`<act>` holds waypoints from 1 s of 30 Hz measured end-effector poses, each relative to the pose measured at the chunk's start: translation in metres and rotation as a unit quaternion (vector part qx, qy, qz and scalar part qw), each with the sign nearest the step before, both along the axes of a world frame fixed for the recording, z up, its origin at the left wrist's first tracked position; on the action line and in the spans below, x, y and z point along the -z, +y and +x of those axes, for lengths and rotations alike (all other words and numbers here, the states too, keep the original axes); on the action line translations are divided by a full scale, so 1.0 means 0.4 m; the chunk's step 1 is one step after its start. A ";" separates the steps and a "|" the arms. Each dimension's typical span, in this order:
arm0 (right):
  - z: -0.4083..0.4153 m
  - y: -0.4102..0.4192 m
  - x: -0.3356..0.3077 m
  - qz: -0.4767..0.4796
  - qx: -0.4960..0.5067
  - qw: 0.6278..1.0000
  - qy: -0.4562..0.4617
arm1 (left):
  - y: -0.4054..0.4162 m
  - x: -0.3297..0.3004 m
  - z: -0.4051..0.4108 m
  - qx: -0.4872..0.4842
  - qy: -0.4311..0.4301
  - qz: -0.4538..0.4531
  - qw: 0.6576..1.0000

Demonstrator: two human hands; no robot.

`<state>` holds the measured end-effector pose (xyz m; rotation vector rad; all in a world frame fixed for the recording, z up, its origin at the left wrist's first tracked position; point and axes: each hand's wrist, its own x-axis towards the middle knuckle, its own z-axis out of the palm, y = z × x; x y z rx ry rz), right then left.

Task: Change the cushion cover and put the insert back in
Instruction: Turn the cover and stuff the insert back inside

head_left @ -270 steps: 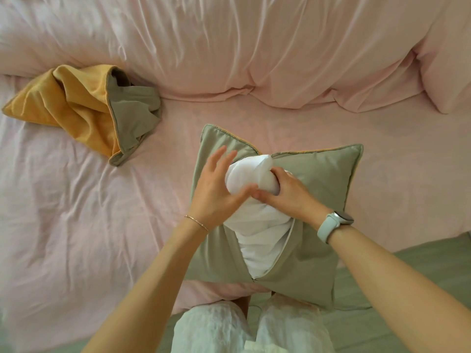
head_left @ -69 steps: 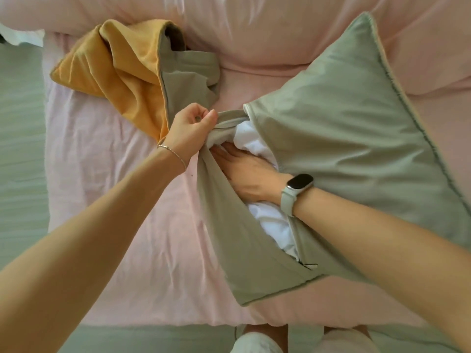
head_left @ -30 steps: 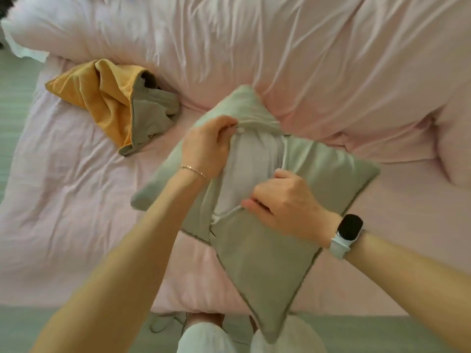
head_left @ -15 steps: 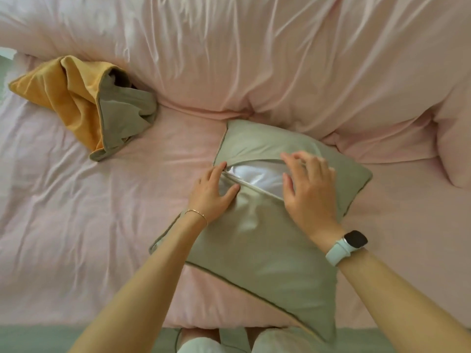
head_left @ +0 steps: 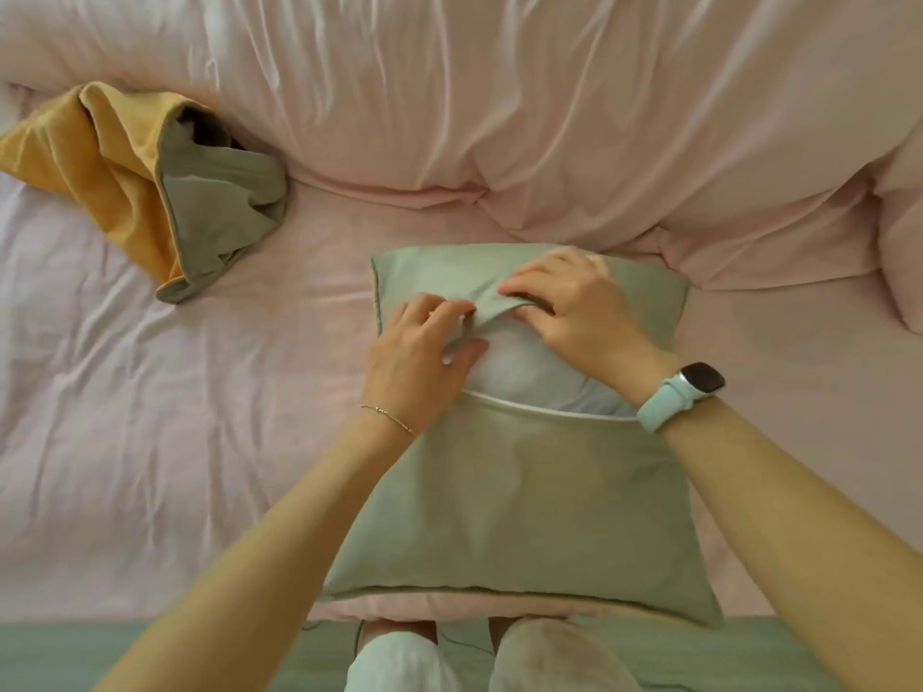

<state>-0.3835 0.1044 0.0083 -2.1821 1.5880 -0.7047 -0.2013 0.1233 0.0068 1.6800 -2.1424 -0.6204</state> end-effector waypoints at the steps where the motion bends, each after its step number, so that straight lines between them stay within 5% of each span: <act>1: 0.023 0.009 -0.002 -0.024 0.025 0.999 -0.012 | -0.015 0.019 -0.003 -0.005 -0.025 0.016 1.000; 6: 0.150 0.081 -0.009 -0.078 0.037 0.991 -0.106 | -0.138 0.011 0.038 -0.012 0.066 0.194 0.979; 10: 0.204 0.098 0.057 0.005 0.015 0.997 0.070 | -0.194 -0.027 0.048 0.006 0.095 0.319 0.943; 17: 0.208 0.045 0.057 0.166 0.028 0.957 0.237 | -0.203 -0.019 0.020 -0.079 0.106 0.217 0.967; 25: 0.130 0.203 0.030 0.109 0.025 0.990 0.087 | -0.213 -0.003 0.001 -0.159 0.097 0.256 0.949; 30: 0.117 0.219 -0.015 0.043 -0.003 0.995 0.085 | -0.172 -0.030 -0.015 -0.161 0.224 0.334 0.901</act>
